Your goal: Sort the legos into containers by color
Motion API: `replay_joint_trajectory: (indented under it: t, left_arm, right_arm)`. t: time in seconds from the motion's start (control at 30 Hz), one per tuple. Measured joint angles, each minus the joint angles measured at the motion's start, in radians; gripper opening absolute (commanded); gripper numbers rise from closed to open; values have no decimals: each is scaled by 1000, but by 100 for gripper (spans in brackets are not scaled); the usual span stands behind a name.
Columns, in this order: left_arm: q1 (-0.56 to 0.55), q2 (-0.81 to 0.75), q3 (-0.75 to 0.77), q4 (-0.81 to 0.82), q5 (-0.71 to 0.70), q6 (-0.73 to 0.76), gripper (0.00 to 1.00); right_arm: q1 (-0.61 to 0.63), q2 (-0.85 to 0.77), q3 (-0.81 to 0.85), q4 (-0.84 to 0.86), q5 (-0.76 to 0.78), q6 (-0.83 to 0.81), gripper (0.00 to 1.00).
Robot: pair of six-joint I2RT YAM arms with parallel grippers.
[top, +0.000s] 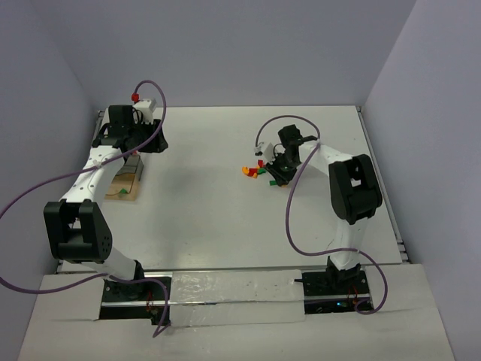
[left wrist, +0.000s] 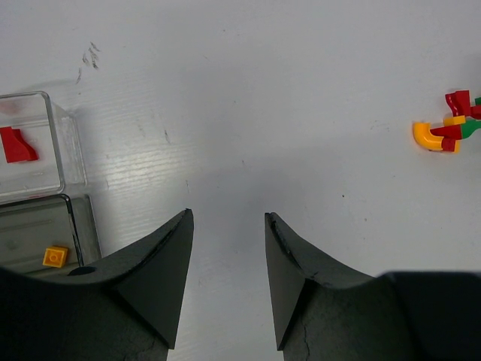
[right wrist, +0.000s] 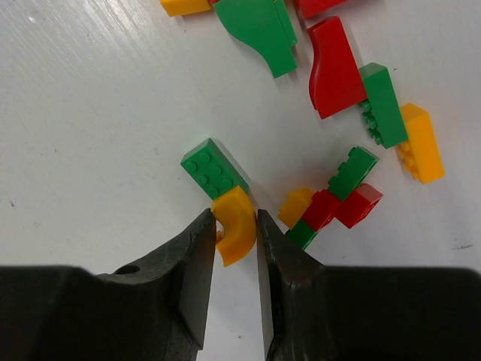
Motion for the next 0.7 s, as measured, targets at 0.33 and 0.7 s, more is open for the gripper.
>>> replay_joint_trajectory:
  t: [0.33, 0.7]
  left_arm:
    - [0, 0, 0, -29, 104, -54, 52]
    - [-46, 8, -22, -63, 495, -182, 60]
  right_arm:
    - [5, -111, -9, -7, -59, 0, 18]
    - [172, -248, -5, 0, -166, 39, 14]
